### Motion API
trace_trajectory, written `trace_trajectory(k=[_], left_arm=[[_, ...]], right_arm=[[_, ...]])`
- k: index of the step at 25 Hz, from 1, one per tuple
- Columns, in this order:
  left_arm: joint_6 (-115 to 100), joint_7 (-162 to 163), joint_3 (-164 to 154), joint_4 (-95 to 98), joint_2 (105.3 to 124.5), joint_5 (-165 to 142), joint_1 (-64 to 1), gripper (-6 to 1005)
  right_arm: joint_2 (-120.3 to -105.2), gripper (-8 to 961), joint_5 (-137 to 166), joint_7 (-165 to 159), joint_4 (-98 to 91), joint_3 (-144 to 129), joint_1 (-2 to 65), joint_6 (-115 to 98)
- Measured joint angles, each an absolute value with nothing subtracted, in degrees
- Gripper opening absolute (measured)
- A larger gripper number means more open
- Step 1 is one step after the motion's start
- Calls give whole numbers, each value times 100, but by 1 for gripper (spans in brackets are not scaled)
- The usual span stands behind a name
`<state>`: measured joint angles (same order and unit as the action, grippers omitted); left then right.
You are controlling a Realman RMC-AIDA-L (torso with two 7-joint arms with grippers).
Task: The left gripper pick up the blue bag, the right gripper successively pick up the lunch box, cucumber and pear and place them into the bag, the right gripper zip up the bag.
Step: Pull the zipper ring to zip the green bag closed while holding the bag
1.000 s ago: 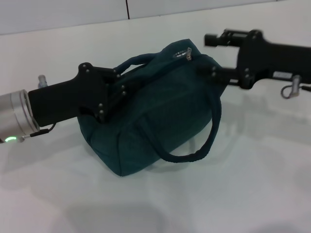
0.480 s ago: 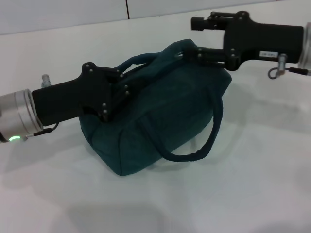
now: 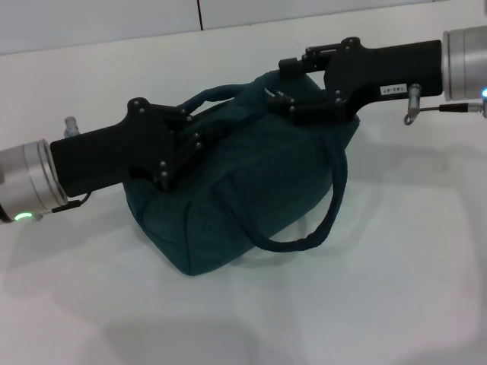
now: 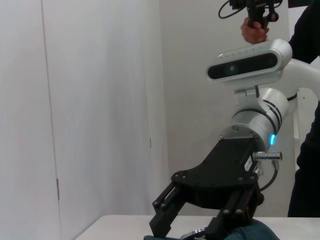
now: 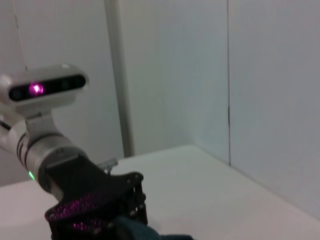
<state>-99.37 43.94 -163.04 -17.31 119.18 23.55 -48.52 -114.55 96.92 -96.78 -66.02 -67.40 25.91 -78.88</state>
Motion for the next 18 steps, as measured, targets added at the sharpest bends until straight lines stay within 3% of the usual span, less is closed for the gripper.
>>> trace_trajectory(k=[12,18], left_arm=[[-9922,4391,-16303,-1731,11918,2363,-4843,53],[-9921,4358,-16303,-1731,11918,2407,-4814,53]], right_arm=[[-11362,541,10010,-10246,-6791,-6711,2741,-8148],[-11345,316,10020,-10247,-6943,-6652,2624,-8134]])
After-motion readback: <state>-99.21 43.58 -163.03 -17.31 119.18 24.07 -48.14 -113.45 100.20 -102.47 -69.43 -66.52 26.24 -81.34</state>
